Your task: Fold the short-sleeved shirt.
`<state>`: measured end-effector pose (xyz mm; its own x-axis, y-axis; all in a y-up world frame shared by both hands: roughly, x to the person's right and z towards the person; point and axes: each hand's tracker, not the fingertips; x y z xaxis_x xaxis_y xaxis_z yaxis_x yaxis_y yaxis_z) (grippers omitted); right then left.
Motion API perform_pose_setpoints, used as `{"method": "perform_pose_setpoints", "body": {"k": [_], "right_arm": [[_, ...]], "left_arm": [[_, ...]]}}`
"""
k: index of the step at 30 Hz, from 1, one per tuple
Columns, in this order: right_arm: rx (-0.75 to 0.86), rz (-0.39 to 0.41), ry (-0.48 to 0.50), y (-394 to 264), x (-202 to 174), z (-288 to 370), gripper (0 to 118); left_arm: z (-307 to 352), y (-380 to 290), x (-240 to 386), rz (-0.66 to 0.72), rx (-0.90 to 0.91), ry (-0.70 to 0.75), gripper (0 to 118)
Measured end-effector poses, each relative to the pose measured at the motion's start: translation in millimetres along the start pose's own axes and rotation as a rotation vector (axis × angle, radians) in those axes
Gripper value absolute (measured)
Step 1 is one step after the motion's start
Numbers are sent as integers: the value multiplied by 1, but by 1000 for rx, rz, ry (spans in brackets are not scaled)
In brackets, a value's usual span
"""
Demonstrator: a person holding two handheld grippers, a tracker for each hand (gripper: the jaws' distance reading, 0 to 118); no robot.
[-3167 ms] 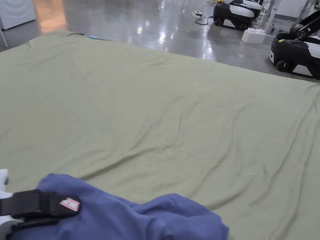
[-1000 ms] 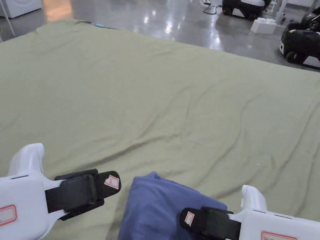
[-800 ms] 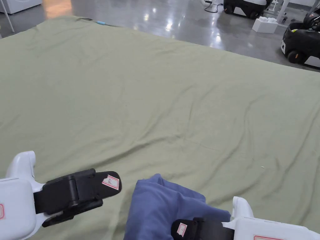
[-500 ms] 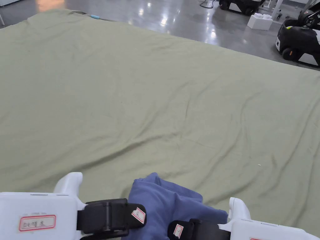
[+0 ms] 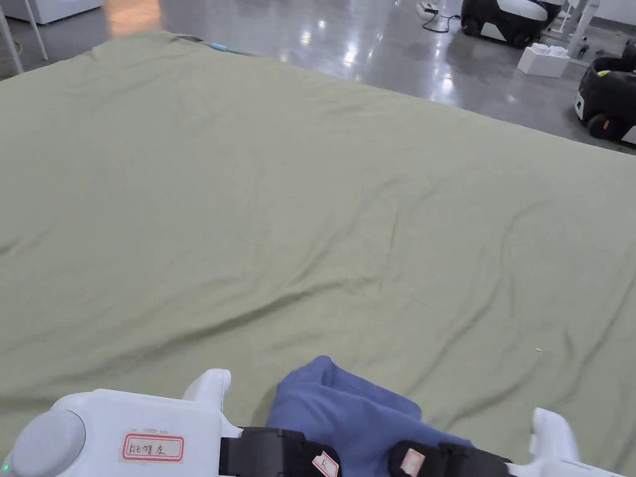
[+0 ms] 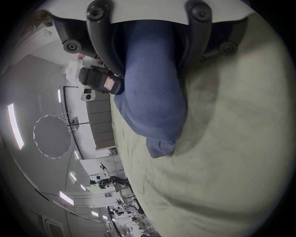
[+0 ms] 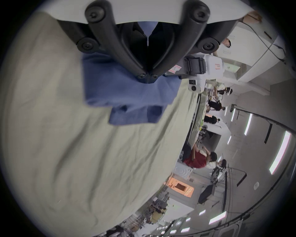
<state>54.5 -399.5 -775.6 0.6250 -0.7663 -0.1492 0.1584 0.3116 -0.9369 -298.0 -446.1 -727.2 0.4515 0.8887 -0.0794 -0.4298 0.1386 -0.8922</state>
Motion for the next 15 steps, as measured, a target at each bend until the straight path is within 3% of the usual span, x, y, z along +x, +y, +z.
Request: {"method": "perform_pose_setpoints", "body": {"k": [6,10,15], "right_arm": [[120,18,-120,8,-6,51,2],[163,21,-163,4,-20,60,2],[174,-6,-162,-3,-36,52,2]], "left_arm": [[44,34,9,-117,-44,-19,43],[98,66,7,-233,-49,141,43],[178,111,-30,-209,5,300,43]]}}
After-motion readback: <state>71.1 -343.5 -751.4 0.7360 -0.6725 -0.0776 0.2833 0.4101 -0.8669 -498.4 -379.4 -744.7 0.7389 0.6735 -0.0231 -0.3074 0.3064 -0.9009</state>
